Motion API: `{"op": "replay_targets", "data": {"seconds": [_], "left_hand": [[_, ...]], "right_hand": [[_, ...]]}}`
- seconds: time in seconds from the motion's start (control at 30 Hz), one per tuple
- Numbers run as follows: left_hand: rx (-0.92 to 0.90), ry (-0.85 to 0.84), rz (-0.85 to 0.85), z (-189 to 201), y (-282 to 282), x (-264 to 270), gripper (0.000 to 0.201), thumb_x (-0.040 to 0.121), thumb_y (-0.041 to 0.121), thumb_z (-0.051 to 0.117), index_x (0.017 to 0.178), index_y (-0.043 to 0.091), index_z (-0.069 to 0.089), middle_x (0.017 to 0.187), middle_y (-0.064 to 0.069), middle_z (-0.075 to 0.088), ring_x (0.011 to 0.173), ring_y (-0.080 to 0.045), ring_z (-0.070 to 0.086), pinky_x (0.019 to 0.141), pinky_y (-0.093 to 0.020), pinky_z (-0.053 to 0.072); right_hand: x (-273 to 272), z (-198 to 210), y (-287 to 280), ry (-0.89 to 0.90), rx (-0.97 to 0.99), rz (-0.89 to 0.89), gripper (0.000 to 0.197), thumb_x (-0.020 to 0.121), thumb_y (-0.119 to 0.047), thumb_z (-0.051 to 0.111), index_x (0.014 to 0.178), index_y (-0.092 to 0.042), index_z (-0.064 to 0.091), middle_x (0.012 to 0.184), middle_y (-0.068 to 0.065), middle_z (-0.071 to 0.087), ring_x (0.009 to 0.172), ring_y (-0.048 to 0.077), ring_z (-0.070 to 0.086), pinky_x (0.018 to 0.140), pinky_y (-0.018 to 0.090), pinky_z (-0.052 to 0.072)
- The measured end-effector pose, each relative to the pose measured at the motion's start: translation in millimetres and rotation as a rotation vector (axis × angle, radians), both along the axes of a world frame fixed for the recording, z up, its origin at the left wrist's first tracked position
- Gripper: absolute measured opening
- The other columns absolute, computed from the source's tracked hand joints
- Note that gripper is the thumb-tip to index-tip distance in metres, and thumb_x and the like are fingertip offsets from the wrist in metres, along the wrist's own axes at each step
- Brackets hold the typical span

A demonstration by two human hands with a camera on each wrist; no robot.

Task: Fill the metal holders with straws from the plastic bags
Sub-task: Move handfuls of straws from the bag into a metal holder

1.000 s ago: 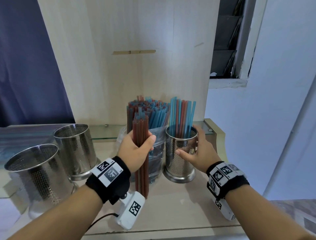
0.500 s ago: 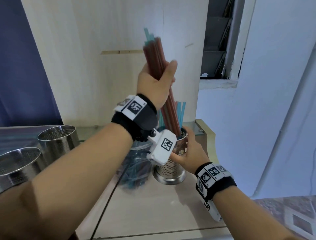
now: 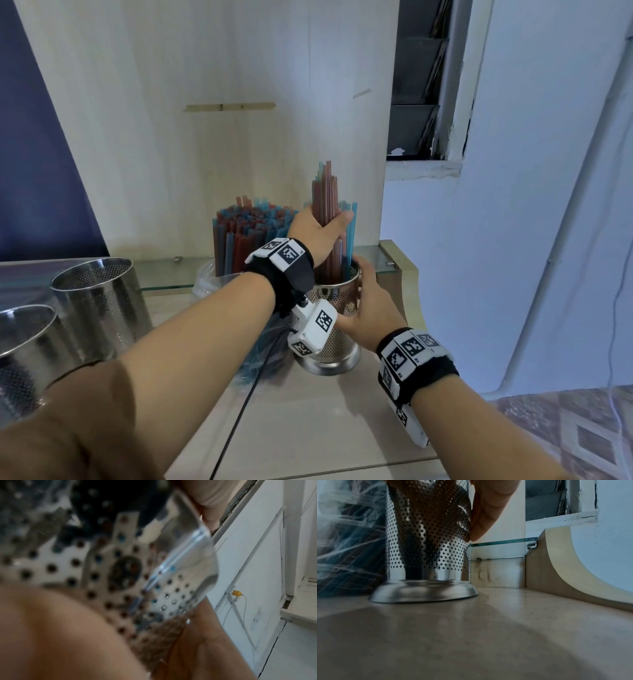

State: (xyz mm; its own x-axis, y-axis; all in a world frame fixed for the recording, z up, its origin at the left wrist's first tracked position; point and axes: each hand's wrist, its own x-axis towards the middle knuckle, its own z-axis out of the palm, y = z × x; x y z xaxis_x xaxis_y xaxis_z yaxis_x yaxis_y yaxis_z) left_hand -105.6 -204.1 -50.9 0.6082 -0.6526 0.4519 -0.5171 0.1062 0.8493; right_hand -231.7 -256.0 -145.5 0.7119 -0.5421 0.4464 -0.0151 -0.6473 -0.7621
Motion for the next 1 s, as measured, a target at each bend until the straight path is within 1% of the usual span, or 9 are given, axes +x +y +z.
{"op": "replay_targets", "data": {"seconds": [0.1, 0.2, 0.3, 0.47, 0.57, 0.67, 0.73, 0.83, 1.0], "left_hand": [[0.103, -0.071, -0.001, -5, 2, -5, 0.029, 0.086, 0.037, 0.071, 0.102, 0.014, 0.061, 0.085, -0.002, 0.07, 0.078, -0.018, 0.067, 0.08, -0.033, 0.054], [0.207, -0.25, 0.069, -1, 9, -11, 0.068, 0.079, 0.037, 0.078, 0.134, 0.015, 0.044, 0.123, -0.004, 0.06, 0.111, -0.02, 0.059, 0.093, -0.027, 0.045], [0.065, -0.37, 0.115, 14, 24, -15, 0.1, 0.074, 0.031, 0.083, 0.152, 0.019, 0.02, 0.144, -0.004, 0.043, 0.13, -0.019, 0.044, 0.111, -0.036, 0.037], [-0.069, -0.648, 0.408, 16, 72, -14, 0.093, 0.082, 0.051, 0.069, 0.151, 0.014, 0.019, 0.154, -0.011, 0.023, 0.14, -0.022, 0.018, 0.118, -0.048, 0.014], [-0.123, -0.604, 0.565, -6, 97, 6, 0.095, 0.083, 0.066, 0.049, 0.149, 0.003, 0.021, 0.152, -0.02, 0.023, 0.14, -0.028, 0.019, 0.117, -0.052, 0.015], [0.055, -0.46, 0.557, -27, 115, 34, 0.115, 0.075, 0.083, 0.039, 0.153, 0.005, 0.005, 0.159, -0.018, 0.009, 0.147, -0.03, 0.009, 0.12, -0.051, 0.011], [0.211, -0.351, 0.488, -35, 123, 47, 0.132, 0.063, 0.088, 0.053, 0.154, 0.013, -0.006, 0.162, -0.013, 0.001, 0.149, -0.029, 0.005, 0.12, -0.048, 0.012], [0.363, -0.202, 0.383, -43, 125, 59, 0.149, 0.049, 0.068, 0.081, 0.153, 0.022, -0.015, 0.163, -0.01, 0.007, 0.147, -0.029, 0.018, 0.117, -0.042, 0.021], [0.493, -0.141, 0.331, -67, 122, 75, 0.151, 0.039, 0.076, 0.081, 0.153, 0.024, -0.004, 0.153, -0.014, 0.036, 0.136, -0.032, 0.042, 0.109, -0.045, 0.039]], "right_hand": [[0, -1, 0, -0.003, -0.007, 0.001, 0.099, 0.071, -0.041, 0.085, 0.148, -0.027, 0.025, 0.122, -0.014, 0.057, 0.106, 0.001, 0.06, 0.094, 0.017, 0.046], [1, -3, -1, 0.0, -0.02, -0.006, 0.1, 0.072, -0.04, 0.086, 0.149, -0.024, 0.024, 0.128, -0.013, 0.057, 0.111, 0.0, 0.057, 0.095, 0.013, 0.041], [0, -3, -2, 0.002, -0.018, -0.011, 0.1, 0.071, -0.041, 0.087, 0.148, -0.027, 0.025, 0.121, -0.024, 0.055, 0.103, -0.013, 0.055, 0.087, -0.001, 0.035], [-2, -2, -2, 0.009, -0.017, -0.023, 0.099, 0.07, -0.042, 0.087, 0.147, -0.028, 0.027, 0.107, -0.041, 0.045, 0.091, -0.034, 0.045, 0.079, -0.007, 0.033], [-3, -1, 0, 0.021, -0.019, -0.02, 0.096, 0.071, -0.039, 0.087, 0.146, -0.025, 0.028, 0.105, -0.039, 0.044, 0.09, -0.036, 0.043, 0.076, -0.008, 0.034], [-3, -2, 0, 0.021, -0.028, -0.03, 0.098, 0.071, -0.039, 0.087, 0.147, -0.024, 0.028, 0.107, -0.039, 0.043, 0.09, -0.036, 0.043, 0.076, -0.009, 0.033], [-2, -2, 1, 0.025, -0.036, -0.044, 0.099, 0.071, -0.042, 0.087, 0.148, -0.024, 0.027, 0.108, -0.04, 0.043, 0.09, -0.035, 0.043, 0.076, -0.008, 0.033], [-1, -1, 3, 0.004, -0.034, -0.043, 0.098, 0.072, -0.052, 0.082, 0.148, -0.023, 0.028, 0.113, -0.035, 0.047, 0.095, -0.032, 0.045, 0.08, -0.006, 0.035], [-1, 22, 4, 0.036, -0.057, -0.063, 0.079, 0.072, -0.074, 0.066, 0.135, -0.033, 0.042, 0.122, -0.021, 0.057, 0.111, -0.009, 0.054, 0.093, 0.015, 0.042]]}}
